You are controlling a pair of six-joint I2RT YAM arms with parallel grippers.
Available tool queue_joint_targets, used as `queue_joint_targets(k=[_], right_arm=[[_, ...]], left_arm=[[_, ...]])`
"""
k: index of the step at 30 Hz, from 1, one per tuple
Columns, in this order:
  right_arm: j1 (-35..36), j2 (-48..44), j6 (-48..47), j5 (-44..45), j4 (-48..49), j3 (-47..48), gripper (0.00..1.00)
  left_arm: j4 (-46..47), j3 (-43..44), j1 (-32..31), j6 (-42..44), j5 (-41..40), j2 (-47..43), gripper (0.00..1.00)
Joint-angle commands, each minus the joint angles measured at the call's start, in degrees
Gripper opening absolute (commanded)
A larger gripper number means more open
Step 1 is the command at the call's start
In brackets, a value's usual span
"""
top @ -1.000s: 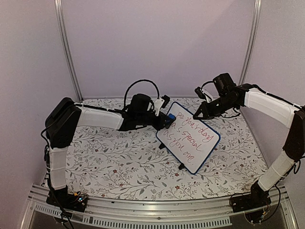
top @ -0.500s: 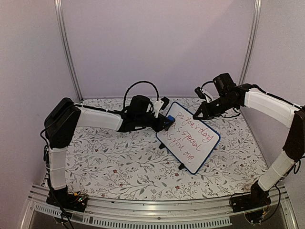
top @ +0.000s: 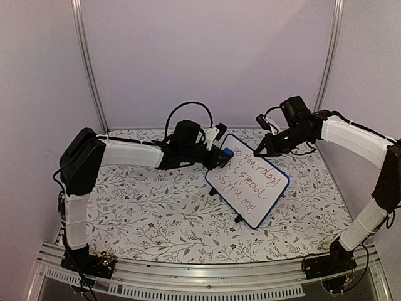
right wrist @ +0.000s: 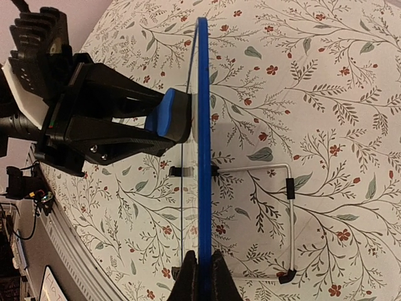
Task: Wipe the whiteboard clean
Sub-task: Erase the whiteboard from the whiteboard stand.
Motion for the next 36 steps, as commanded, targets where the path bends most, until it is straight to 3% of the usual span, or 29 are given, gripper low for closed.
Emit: queue_joint_targets(k=[1, 11, 26, 36], right_arm=[[1.35, -1.46, -1.87, -3.93, -1.7, -0.73, 0.0], [1.55, -1.48, -1.87, -3.82, -1.65, -0.74, 0.0], [1.66, -1.72, -2.0, -3.93, -1.69, -0.74, 0.0], [1.79, -1.88, -2.09, -3.93, -1.64, -0.82, 0.0]], left_arm=[[-1.16, 4.42, -2.29, 1.54, 0.09, 2.4, 0.0], [-2.81, 5.49, -3.35, 3.95, -4.26, 3.33, 0.0], [1.65, -7.2, -1.65, 0.63, -1.84, -0.24, 0.0], [1.32, -2.49, -0.79, 0.66, 0.02, 0.58, 0.0]])
